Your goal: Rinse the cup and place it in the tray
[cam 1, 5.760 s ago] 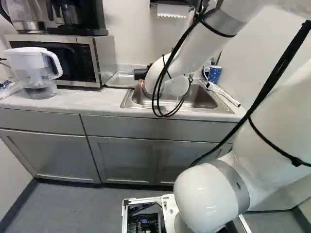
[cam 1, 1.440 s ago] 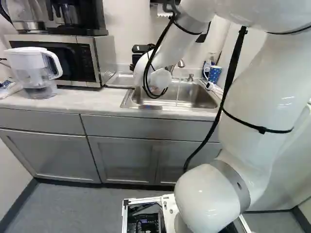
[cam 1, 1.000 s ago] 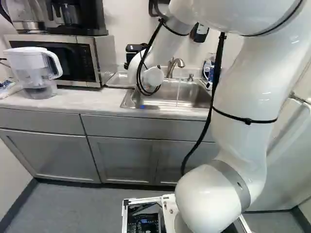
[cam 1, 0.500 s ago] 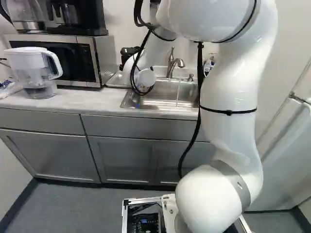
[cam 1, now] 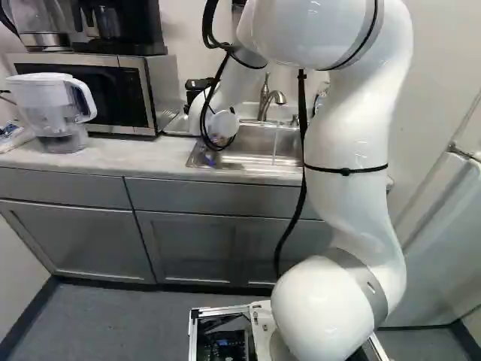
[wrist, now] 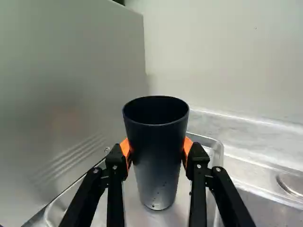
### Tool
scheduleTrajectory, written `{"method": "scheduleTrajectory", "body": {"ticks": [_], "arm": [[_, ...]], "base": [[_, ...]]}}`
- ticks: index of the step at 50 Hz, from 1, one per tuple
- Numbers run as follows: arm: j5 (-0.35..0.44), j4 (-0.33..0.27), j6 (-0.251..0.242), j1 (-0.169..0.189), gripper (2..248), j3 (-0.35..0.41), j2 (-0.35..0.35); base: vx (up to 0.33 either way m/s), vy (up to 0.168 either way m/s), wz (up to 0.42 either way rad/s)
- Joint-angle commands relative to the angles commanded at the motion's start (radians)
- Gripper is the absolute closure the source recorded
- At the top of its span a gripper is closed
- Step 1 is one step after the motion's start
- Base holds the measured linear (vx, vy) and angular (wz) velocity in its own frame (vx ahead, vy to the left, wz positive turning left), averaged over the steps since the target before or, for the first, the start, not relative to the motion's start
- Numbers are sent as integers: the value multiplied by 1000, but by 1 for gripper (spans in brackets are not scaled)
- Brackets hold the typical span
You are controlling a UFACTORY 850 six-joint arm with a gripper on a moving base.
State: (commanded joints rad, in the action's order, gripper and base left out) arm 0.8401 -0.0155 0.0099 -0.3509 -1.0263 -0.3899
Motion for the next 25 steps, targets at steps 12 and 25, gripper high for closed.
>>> {"method": "scheduleTrajectory", "body": {"ticks": [12,25], "arm": [[-17,0,0,0,126,0,0],[-19,0,0,0,126,0,0]], "base": [[0,0,0],[0,0,0]]}}
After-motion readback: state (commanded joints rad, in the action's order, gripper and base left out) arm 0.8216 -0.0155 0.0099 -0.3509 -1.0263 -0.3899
